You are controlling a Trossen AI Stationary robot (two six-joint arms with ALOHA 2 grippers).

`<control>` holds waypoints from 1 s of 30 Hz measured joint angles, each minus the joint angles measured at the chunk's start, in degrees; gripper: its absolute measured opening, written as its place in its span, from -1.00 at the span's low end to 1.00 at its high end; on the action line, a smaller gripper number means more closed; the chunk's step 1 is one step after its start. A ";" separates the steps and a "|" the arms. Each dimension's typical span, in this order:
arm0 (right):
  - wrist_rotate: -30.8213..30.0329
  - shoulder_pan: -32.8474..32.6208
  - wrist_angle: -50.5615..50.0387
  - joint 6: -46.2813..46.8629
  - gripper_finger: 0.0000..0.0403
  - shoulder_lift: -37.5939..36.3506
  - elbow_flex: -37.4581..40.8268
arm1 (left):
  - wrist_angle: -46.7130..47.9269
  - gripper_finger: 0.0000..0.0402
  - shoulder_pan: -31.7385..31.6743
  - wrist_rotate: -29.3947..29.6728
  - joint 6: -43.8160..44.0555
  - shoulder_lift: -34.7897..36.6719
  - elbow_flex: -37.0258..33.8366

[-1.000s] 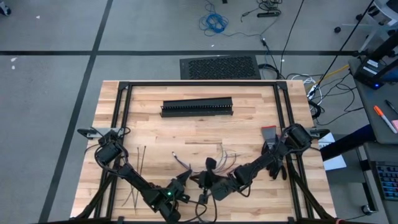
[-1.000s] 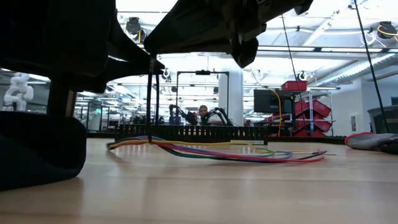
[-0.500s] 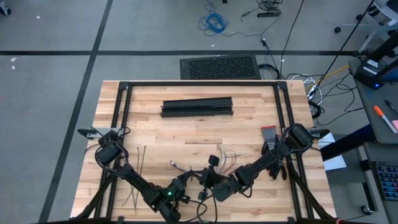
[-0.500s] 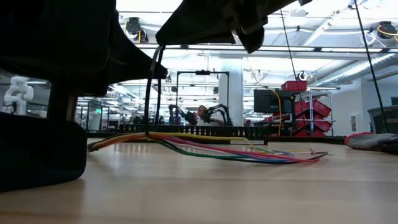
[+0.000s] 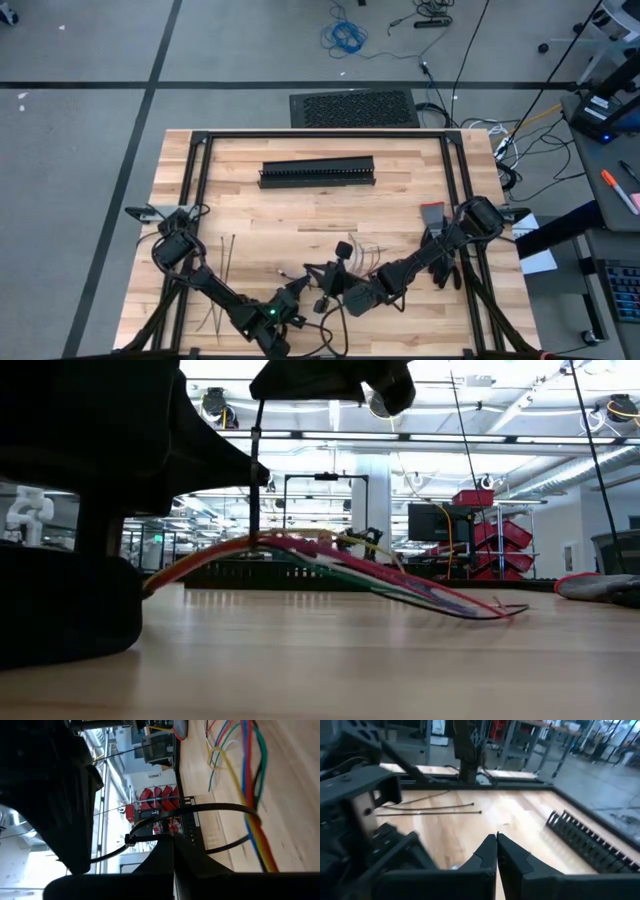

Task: Ziptie cables
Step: Wrap the zip tie around the cable wires

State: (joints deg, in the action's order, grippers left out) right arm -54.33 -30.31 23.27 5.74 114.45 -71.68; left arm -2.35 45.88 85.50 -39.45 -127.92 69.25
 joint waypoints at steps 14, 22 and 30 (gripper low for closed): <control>-0.20 0.28 0.19 0.68 -1.00 -0.04 0.00 | -0.45 -1.00 0.29 -1.61 3.40 -0.04 0.00; 0.06 -0.45 -1.62 2.62 -1.00 -0.06 -0.04 | 0.24 -1.00 0.29 2.22 9.22 0.28 -0.12; 0.66 -0.54 -6.08 5.91 -1.00 -0.07 -0.04 | 2.25 -0.70 0.61 -12.97 29.95 5.68 -0.28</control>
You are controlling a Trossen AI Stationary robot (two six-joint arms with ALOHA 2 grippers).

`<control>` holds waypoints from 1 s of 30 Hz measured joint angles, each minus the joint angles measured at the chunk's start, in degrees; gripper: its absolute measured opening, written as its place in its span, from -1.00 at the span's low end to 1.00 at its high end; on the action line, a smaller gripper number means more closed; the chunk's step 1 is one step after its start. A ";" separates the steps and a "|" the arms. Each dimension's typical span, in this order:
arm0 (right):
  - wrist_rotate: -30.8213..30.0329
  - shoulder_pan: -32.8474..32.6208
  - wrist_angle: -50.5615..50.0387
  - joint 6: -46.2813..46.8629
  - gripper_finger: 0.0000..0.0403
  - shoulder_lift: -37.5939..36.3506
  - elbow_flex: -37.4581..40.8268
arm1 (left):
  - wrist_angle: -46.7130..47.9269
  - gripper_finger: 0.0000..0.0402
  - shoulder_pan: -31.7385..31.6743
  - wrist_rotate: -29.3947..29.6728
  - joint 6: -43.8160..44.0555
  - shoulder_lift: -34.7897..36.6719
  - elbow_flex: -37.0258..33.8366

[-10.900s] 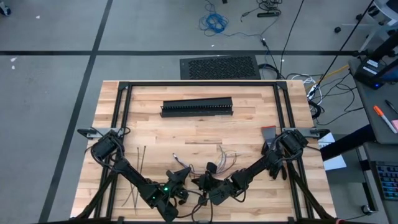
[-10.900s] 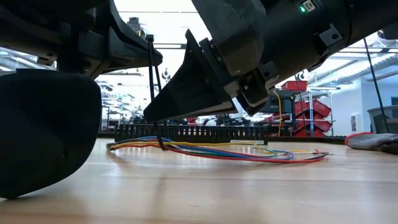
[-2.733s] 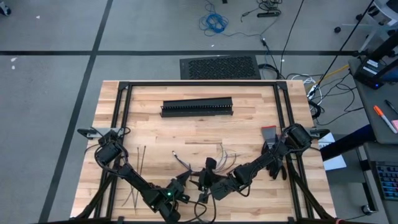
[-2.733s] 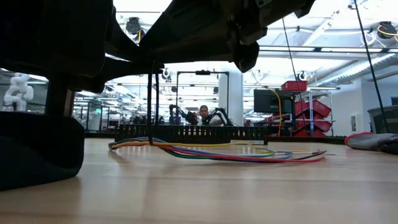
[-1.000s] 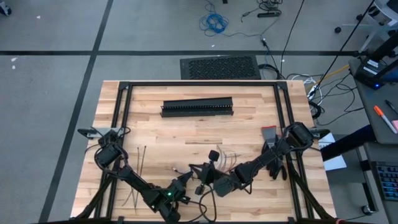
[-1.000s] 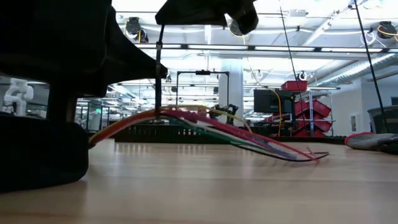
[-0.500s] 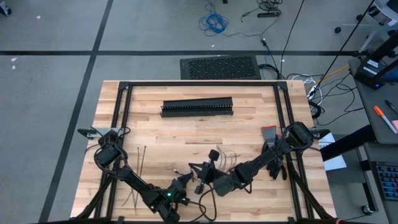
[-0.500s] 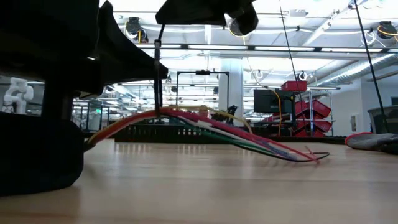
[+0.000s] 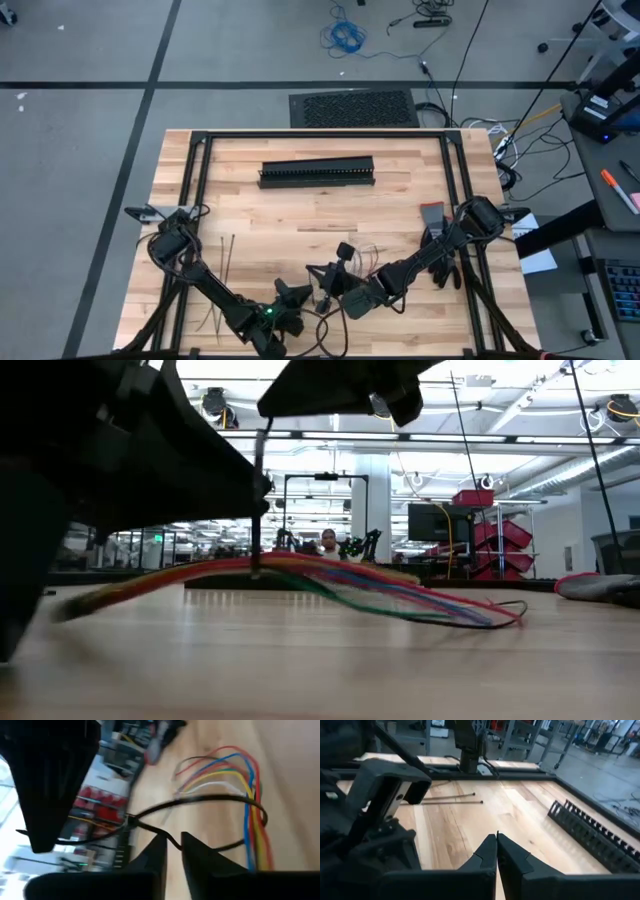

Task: Ziptie cables
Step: Wrap the zip tie around the cable wires

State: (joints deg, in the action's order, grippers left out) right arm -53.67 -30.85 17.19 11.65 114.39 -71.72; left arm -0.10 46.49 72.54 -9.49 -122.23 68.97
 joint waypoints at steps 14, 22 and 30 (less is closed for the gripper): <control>1.51 -0.04 -7.68 7.41 -1.00 0.00 0.00 | 19.02 -0.42 0.77 -2.87 26.19 2.76 0.05; 1.51 -0.04 -7.63 8.27 -1.00 0.00 0.00 | 18.76 -0.42 0.95 -8.30 32.90 2.84 0.13; 2.19 -0.04 -7.43 8.76 -1.00 0.35 0.00 | 13.90 -0.42 2.30 -10.80 39.10 2.84 -0.15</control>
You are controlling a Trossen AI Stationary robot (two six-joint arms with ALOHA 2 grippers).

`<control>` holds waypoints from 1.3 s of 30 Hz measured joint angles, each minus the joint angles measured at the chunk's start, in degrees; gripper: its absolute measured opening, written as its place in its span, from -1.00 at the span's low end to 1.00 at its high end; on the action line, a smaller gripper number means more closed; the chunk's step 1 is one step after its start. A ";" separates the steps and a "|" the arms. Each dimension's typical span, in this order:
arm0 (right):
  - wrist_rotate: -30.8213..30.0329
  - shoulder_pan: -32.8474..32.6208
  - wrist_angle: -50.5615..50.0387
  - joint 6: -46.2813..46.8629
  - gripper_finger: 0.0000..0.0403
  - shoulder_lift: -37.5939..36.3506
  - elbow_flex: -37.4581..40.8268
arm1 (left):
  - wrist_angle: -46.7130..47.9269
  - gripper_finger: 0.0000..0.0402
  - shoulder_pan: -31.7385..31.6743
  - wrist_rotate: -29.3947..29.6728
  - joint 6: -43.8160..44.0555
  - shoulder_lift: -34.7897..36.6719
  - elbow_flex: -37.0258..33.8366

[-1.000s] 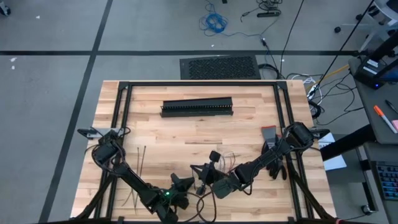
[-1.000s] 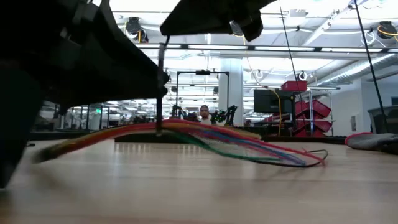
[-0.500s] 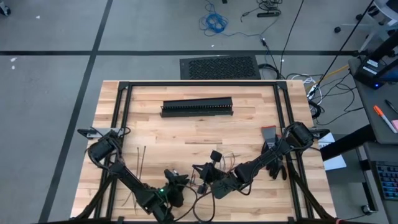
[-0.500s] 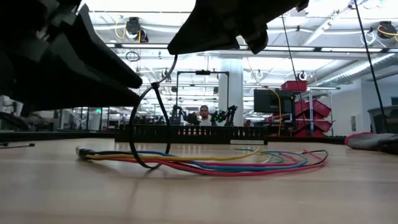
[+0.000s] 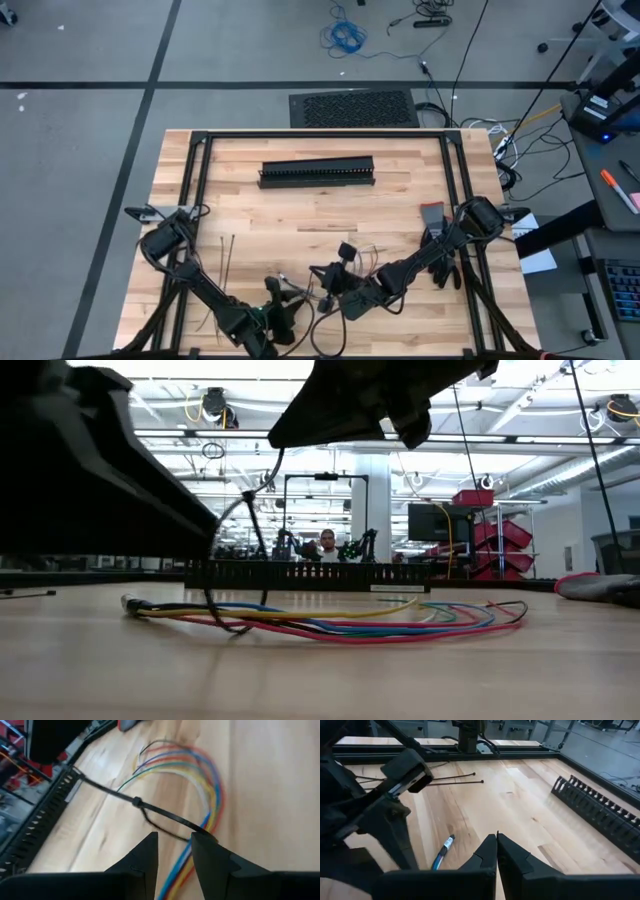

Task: Ziptie cables
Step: Wrap the zip tie around the cable wires

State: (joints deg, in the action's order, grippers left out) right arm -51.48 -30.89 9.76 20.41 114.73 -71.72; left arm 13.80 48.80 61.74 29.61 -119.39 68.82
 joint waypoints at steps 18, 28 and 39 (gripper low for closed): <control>-7.89 -2.34 8.97 -10.84 -1.00 3.92 0.00 | 1.79 -0.42 0.70 5.03 6.75 8.53 -2.05; -4.95 -3.00 16.38 -20.03 -1.00 3.94 0.00 | -18.66 -0.42 0.01 4.25 16.43 10.27 -13.66; -3.76 -3.02 17.39 -23.52 -1.00 3.94 0.00 | -53.44 -0.42 -2.03 -7.75 -4.69 10.29 -19.96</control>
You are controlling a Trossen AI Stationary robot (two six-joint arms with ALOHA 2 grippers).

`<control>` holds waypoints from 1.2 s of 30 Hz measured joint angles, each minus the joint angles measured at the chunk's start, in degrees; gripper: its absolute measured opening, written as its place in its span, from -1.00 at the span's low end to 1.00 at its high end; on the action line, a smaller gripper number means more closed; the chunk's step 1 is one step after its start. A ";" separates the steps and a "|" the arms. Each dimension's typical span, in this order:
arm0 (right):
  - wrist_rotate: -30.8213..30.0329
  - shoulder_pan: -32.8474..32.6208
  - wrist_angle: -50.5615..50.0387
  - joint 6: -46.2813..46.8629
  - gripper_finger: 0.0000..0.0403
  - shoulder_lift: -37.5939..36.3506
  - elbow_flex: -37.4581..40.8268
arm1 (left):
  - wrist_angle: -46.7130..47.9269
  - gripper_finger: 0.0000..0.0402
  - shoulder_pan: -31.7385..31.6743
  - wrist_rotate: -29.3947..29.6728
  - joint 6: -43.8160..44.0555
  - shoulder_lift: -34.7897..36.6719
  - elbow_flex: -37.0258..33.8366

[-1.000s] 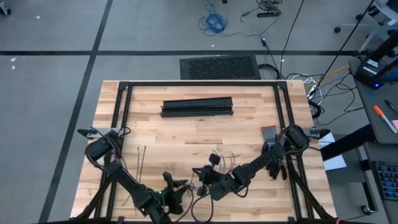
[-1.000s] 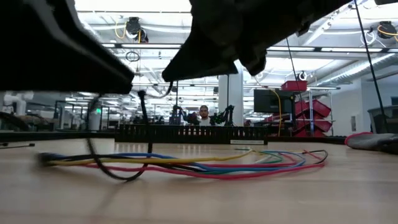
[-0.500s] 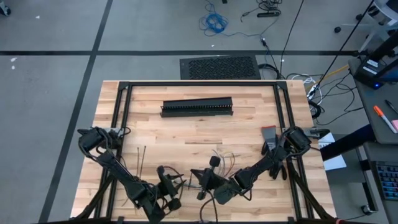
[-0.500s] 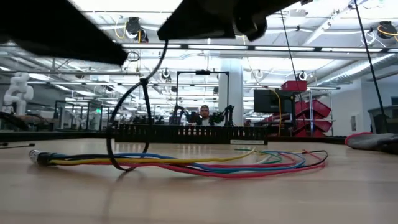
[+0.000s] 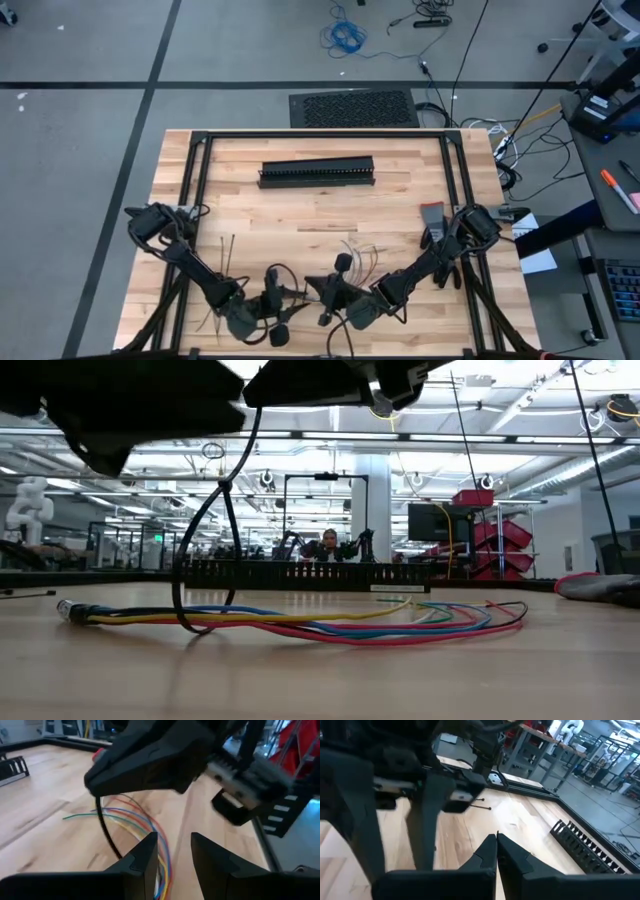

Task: Ziptie cables
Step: Wrap the zip tie around the cable wires

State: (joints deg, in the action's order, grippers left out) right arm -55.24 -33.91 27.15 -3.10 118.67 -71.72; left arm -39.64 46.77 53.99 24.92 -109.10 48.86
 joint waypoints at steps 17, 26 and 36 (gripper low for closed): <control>-0.59 -3.36 2.10 -4.10 -1.00 0.00 0.00 | 3.94 -0.42 3.07 12.31 -10.59 3.42 -0.02; 6.12 -2.02 4.59 -3.83 -1.00 -0.01 0.00 | 10.46 -0.42 0.69 8.72 -4.35 2.24 -0.02; 6.27 -1.66 4.75 -4.94 -1.00 -0.02 0.00 | 10.10 -0.42 -0.31 4.71 -2.48 1.90 -0.02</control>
State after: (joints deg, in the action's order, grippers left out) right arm -48.96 -35.57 31.90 -8.04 118.65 -71.72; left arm -29.54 46.46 58.70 22.44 -107.20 48.84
